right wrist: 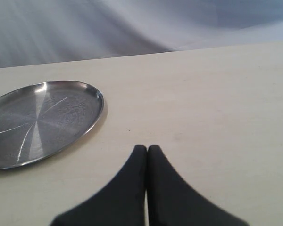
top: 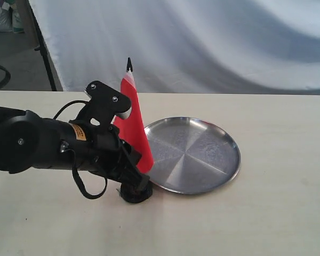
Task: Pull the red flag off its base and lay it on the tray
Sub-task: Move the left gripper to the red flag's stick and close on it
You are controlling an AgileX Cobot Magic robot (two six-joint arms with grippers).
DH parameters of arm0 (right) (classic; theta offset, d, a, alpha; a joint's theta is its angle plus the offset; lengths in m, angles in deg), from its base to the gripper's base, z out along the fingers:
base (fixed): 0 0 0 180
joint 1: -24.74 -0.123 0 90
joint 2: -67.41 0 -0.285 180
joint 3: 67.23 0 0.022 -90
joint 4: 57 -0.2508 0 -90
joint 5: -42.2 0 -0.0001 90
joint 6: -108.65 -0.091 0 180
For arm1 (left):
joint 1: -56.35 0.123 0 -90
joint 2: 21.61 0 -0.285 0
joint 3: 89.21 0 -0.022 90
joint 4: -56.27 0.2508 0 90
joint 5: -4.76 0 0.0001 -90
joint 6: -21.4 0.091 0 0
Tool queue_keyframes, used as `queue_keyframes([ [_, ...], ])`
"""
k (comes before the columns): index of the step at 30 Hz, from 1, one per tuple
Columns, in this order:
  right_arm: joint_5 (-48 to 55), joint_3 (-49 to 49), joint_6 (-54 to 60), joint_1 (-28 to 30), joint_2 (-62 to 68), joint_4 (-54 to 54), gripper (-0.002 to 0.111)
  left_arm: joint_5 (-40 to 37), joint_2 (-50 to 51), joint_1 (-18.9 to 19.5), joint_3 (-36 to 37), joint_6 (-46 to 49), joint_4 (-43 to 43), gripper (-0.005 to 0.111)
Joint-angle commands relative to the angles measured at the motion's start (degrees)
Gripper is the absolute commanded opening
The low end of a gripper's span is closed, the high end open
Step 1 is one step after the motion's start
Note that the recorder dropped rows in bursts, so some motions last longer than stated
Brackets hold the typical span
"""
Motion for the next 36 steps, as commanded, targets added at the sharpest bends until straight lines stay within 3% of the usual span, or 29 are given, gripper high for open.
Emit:
queue_keyframes([
  [1, -0.4, 0.1, 0.1, 0.1, -0.4, 0.3, 0.0, 4.3, 0.3, -0.3, -0.2, -0.2, -1.1, 0.021],
  [7, -0.4, 0.1, 0.1, 0.1, -0.4, 0.3, 0.0, 8.4, 0.4, -0.3, -0.2, -0.2, -1.1, 0.025],
  [8, -0.4, 0.1, 0.1, 0.1, -0.4, 0.3, 0.0, 8.4, 0.4, -0.3, -0.2, -0.2, -1.1, 0.03],
  [12, -0.4, 0.1, 0.1, 0.1, -0.4, 0.3, 0.0, 8.1, 0.4, -0.3, -0.2, -0.2, -1.1, 0.066],
  [15, -0.4, 0.1, 0.1, 0.1, -0.4, 0.3, 0.0, 8.1, 0.4, -0.3, -0.2, -0.1, -1.1, 0.079],
  [24, -0.2, 0.1, 0.1, 0.1, -0.4, 0.3, 0.0, 9.7, 5.3, -0.3, -0.2, -0.2, -1.1, 0.053],
  [36, -0.2, 0.1, 0.1, 0.1, -0.4, 0.3, 0.0, 12.2, 9.2, -0.3, -0.2, -0.2, -1.1, 0.051],
])
